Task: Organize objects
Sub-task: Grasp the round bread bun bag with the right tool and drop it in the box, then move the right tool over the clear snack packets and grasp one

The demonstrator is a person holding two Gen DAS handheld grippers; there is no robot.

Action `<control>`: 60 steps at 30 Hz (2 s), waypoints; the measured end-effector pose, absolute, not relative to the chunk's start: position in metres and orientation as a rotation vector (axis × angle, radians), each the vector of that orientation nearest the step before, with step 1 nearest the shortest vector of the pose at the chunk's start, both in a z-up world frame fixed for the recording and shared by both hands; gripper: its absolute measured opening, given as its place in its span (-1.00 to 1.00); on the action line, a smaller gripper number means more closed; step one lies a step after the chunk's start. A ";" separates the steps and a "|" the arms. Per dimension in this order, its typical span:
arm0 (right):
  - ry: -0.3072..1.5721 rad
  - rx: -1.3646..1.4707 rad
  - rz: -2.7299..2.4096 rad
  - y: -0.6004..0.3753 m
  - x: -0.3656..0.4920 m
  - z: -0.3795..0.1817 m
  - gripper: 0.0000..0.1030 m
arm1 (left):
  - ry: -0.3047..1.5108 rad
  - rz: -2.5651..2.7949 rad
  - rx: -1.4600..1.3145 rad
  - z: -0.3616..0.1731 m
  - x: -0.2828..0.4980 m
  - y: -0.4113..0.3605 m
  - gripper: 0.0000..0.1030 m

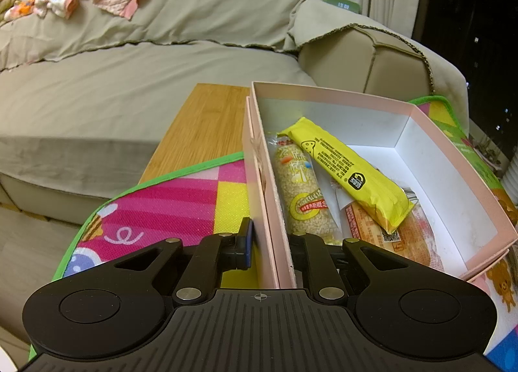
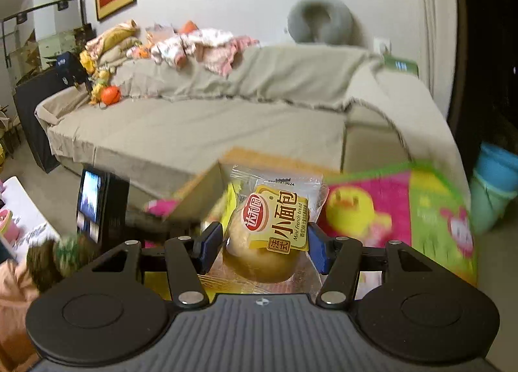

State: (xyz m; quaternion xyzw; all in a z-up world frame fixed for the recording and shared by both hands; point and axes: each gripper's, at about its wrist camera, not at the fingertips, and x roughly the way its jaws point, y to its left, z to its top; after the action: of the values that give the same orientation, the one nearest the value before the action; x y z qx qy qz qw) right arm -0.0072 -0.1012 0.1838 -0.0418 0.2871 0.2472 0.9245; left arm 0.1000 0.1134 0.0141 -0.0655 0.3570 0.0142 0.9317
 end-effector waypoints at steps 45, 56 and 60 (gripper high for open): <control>0.879 0.125 0.101 -0.208 -0.019 0.051 0.72 | 0.736 0.024 -0.130 0.014 0.102 0.114 -0.72; 0.876 0.130 0.085 -0.200 -0.011 0.043 0.72 | 0.736 0.023 -0.128 0.014 0.101 0.114 -0.72; 0.884 0.153 0.063 -0.202 -0.001 0.040 0.63 | 0.737 0.023 -0.128 0.014 0.101 0.114 -0.72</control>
State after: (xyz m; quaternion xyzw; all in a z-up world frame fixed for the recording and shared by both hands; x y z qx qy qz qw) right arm -0.0011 -0.2024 0.0397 0.0741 0.4273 0.0304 0.9006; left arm 0.1011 0.1140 0.0137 -0.0625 0.3598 0.0114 0.9309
